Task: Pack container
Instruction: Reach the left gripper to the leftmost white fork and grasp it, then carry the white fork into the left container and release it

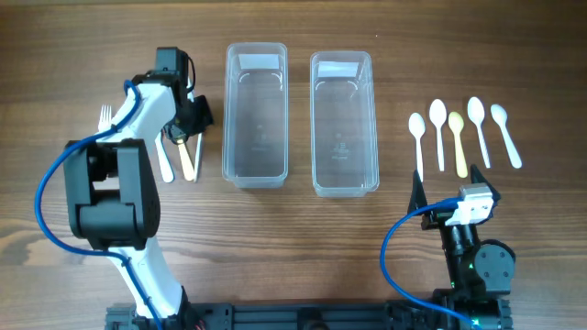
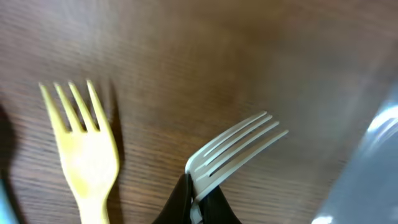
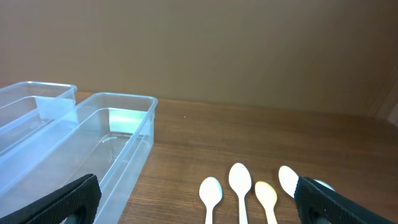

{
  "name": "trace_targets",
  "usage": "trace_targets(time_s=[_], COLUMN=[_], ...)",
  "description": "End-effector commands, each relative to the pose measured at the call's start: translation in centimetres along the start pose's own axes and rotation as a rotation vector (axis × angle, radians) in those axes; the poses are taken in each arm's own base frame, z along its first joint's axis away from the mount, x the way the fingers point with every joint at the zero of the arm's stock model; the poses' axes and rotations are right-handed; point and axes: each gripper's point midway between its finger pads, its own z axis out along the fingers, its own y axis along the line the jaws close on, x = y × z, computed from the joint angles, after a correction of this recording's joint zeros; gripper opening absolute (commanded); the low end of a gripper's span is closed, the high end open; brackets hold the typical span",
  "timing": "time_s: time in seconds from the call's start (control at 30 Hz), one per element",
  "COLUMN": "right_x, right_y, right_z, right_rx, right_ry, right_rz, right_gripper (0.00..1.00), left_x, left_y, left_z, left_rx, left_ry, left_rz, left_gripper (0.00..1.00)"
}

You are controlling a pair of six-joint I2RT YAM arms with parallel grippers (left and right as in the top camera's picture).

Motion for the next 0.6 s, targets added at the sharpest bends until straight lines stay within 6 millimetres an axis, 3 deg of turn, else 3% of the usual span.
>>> trace_targets(time_s=[0.0, 0.07, 0.17, 0.27, 0.37, 0.47, 0.53, 0.57], right_x=[-0.1, -0.1, -0.1, -0.1, -0.1, -0.1, -0.1, -0.1], right_y=[-0.1, -0.1, -0.1, -0.1, -0.1, -0.1, -0.1, -0.1], right_z=[0.0, 0.0, 0.0, 0.0, 0.0, 0.0, 0.0, 0.0], right_rx=[0.008, 0.008, 0.008, 0.008, 0.008, 0.008, 0.008, 0.008], right_ry=[-0.009, -0.009, -0.009, -0.009, -0.009, -0.009, -0.009, -0.009], right_rz=[0.017, 0.018, 0.018, 0.018, 0.018, 0.018, 0.018, 0.018], right_gripper=[1.00, 1.00, 1.00, 1.00, 1.00, 1.00, 1.00, 1.00], left_x=[-6.6, -9.6, -11.9, -11.8, -10.2, -7.5, -6.2, -5.1], left_y=[-1.7, -2.7, -4.6, -7.1, -9.5, -12.8, -13.8, -14.4], left_z=[-7.9, -13.3, -19.9, -22.9, -22.6, -20.1, -18.4, -16.5], left_rx=[0.078, 0.118, 0.184, 0.255, 0.296, 0.301, 0.288, 0.266], left_ry=[-0.217, -0.338, -0.487, -0.535, -0.490, -0.391, -0.330, -0.271], left_rz=[-0.013, -0.010, 0.011, 0.053, 0.028, 0.071, 0.065, 0.069], left_gripper=[0.04, 0.04, 0.04, 0.04, 0.04, 0.04, 0.04, 0.04])
